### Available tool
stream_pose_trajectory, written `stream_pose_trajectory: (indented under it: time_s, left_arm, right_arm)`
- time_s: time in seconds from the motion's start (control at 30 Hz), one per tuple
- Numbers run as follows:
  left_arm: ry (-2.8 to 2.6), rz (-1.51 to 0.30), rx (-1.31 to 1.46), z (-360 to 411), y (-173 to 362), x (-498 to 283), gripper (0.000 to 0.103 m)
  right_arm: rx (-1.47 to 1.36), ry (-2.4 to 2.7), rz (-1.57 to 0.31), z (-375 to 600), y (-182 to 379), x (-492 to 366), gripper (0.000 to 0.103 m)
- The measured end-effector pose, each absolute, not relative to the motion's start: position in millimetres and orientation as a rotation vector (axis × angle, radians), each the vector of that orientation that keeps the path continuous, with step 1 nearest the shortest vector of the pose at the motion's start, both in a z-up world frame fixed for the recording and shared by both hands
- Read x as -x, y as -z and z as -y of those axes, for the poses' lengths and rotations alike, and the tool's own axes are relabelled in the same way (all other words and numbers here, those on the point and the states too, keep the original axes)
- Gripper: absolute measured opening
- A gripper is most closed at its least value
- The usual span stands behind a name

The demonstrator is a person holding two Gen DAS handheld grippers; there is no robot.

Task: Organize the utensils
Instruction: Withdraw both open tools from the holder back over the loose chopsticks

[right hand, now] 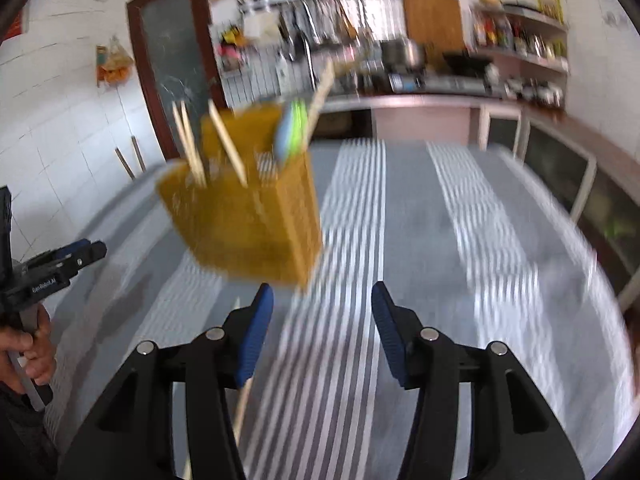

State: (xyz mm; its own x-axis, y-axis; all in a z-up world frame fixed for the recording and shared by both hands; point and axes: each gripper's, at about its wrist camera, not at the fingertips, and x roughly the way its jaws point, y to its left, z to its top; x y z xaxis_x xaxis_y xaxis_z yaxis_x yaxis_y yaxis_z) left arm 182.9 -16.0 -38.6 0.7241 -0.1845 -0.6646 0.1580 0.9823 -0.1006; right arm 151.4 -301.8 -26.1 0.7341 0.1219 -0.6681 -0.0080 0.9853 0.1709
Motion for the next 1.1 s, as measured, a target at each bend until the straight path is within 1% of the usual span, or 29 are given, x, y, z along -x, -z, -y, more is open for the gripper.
stream_pose_trajectory:
  time_s: [0.1, 0.17, 0.23, 0.33, 0.6, 0.87, 0.9, 0.93, 1.0, 1.03, 1.07, 1.1]
  left_arm:
    - [0.195, -0.773, 0.046, 16.3, 58.2, -155.2, 0.061]
    - [0.210, -0.776, 0.058, 17.5, 62.1, -140.9, 0.062]
    - [0.245, -0.786, 0.070, 20.8, 66.4, -130.7, 0.065]
    - [0.269, -0.809, 0.073, 25.4, 73.9, -126.9, 0.066]
    - [0.240, -0.806, 0.087, 21.6, 71.8, -121.8, 0.066]
    - [0.239, -0.835, 0.057, 30.5, 66.6, -135.2, 0.066]
    - [0.239, -0.836, 0.057, 31.7, 65.5, -137.1, 0.066]
    - [0.239, -0.836, 0.054, 32.7, 64.4, -137.8, 0.066]
    - [0.243, -0.836, 0.050, 38.3, 62.6, -140.8, 0.066]
    - [0.246, -0.835, 0.049, 41.0, 62.8, -142.1, 0.066]
    - [0.250, -0.835, 0.045, 44.4, 62.4, -142.9, 0.066]
    - [0.258, -0.838, 0.041, 49.8, 62.3, -144.4, 0.066]
  right_arm:
    - [-0.228, -0.073, -0.793, 298.6, 50.7, -124.4, 0.051]
    - [-0.256, -0.086, -0.809, 293.6, 59.3, -111.5, 0.051]
    - [-0.228, -0.097, -0.822, 284.2, 60.7, -108.5, 0.051]
    - [-0.189, -0.102, -0.824, 272.9, 60.3, -103.9, 0.051]
    - [-0.098, -0.093, -0.839, 253.8, 57.4, -117.6, 0.051]
    - [-0.017, -0.088, -0.912, 229.2, 68.1, -155.6, 0.049]
    - [-0.009, -0.091, -0.924, 227.3, 70.3, -159.0, 0.044]
    - [-0.002, -0.090, -0.938, 226.4, 72.7, -161.3, 0.037]
    - [0.010, -0.089, -0.948, 225.7, 74.3, -163.1, 0.031]
    - [0.021, -0.086, -0.949, 226.7, 74.4, -163.7, 0.025]
    - [0.031, -0.081, -0.952, 230.0, 74.0, -164.3, 0.022]
    - [0.031, -0.072, -0.955, 234.6, 73.7, -165.4, 0.015]
